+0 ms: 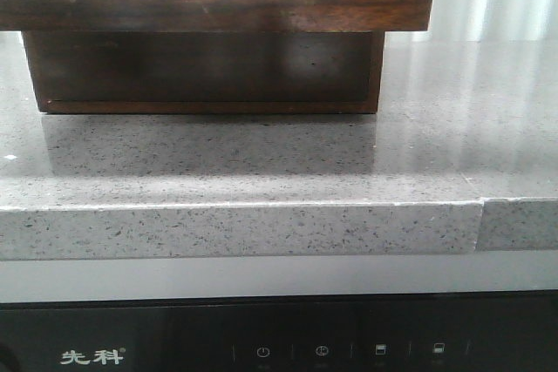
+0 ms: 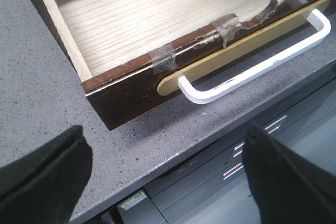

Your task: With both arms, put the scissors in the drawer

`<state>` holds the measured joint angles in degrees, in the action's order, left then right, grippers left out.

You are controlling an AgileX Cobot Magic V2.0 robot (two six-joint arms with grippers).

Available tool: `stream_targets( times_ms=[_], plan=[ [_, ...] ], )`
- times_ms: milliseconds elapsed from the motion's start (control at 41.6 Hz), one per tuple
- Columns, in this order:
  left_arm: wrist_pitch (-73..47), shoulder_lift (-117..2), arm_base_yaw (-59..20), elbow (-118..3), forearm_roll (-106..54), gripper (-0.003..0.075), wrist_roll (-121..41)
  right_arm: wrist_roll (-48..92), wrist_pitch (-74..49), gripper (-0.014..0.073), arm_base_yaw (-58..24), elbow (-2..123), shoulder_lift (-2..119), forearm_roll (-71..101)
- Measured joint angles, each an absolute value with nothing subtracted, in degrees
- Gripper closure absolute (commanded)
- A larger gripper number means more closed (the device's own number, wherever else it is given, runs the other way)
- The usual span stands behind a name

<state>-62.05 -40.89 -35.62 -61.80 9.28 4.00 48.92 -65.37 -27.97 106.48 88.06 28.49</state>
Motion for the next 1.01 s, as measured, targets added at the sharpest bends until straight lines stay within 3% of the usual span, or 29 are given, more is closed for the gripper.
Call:
stream_targets(
  times_ms=[409,649,1010],
  plan=[
    [-62.05,-40.89,-35.62,-61.8,9.28,0.0157,4.0,49.88,-63.45,0.0503,-32.0,109.45,102.53,19.45],
    [-62.05,-40.89,-35.62,-61.8,9.28,0.0157,4.0,49.88,-62.15,0.0164,-32.0,109.56,103.75,19.0],
    [-62.05,-40.89,-35.62,-61.8,9.28,0.0157,4.0,45.88,-61.26,0.016,-32.0,109.67,99.54,19.0]
  ],
)
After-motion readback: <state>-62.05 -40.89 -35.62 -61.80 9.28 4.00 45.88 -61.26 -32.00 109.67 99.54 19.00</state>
